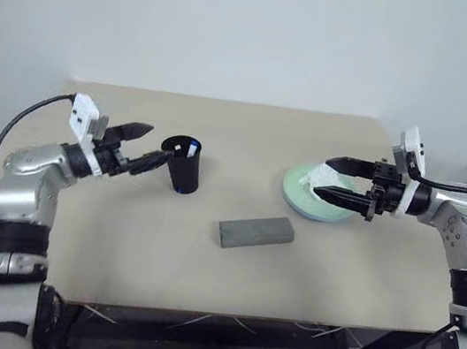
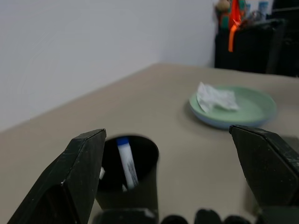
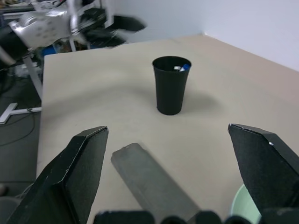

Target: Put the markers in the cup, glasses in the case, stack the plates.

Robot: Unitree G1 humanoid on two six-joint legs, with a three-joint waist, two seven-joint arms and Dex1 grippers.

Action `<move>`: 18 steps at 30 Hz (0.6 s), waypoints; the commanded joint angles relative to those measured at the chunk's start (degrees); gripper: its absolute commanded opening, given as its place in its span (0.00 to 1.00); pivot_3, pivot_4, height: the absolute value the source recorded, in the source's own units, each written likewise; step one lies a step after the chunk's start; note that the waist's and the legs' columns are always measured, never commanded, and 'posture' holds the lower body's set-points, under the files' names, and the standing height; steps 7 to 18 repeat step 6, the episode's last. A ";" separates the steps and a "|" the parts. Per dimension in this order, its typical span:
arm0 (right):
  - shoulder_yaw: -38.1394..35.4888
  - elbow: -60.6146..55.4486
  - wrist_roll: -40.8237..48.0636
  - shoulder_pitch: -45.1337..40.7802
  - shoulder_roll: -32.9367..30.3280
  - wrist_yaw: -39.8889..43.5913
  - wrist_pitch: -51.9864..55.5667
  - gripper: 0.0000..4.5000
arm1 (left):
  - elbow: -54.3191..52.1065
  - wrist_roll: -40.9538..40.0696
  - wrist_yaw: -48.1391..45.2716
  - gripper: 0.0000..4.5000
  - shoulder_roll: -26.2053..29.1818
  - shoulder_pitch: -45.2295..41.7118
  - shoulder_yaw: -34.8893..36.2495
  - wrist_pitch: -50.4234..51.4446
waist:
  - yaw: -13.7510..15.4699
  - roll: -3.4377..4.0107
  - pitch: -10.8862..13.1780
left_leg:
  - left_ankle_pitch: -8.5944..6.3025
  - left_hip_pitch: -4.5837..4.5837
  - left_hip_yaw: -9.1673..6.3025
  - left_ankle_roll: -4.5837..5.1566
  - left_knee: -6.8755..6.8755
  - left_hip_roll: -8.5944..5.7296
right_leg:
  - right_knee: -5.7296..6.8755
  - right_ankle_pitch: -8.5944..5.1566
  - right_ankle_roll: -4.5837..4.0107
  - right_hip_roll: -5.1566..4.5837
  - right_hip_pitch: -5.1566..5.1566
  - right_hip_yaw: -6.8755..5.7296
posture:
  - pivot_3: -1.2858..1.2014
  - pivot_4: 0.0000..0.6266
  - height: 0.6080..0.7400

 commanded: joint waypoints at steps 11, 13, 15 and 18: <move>-0.95 -2.27 0.24 -0.78 1.84 -1.98 -0.40 0.99 | -8.96 -3.78 7.60 1.00 -0.81 9.52 6.30 0.82 | 0.21 0.02 -0.01 | -0.02 0.13 0.00 -0.03 -0.20 0.08 | 0.00 0.02 0.00 -0.03 -0.04 0.02 | 0.52 0.00 0.94; -0.95 -2.27 0.24 -0.78 1.84 -1.98 -0.40 0.99 | -8.96 -3.78 7.60 1.00 -0.81 9.52 6.30 0.82 | 0.21 0.02 -0.01 | -0.02 0.13 0.00 -0.03 -0.20 0.08 | 0.00 0.02 0.00 -0.03 -0.04 0.02 | 0.52 0.00 0.94; -0.95 -2.27 0.24 -0.78 1.84 -1.98 -0.40 0.99 | -8.96 -3.78 7.60 1.00 -0.81 9.52 6.30 0.82 | 0.21 0.02 -0.01 | -0.02 0.13 0.00 -0.03 -0.20 0.08 | 0.00 0.02 0.00 -0.03 -0.04 0.02 | 0.52 0.00 0.94; -0.95 -2.27 0.24 -0.78 1.84 -1.98 -0.40 0.99 | -8.96 -3.78 7.60 1.00 -0.81 9.52 6.30 0.82 | 0.21 0.02 -0.01 | -0.02 0.13 0.00 -0.03 -0.20 0.08 | 0.00 0.02 0.00 -0.03 -0.04 0.02 | 0.52 0.00 0.94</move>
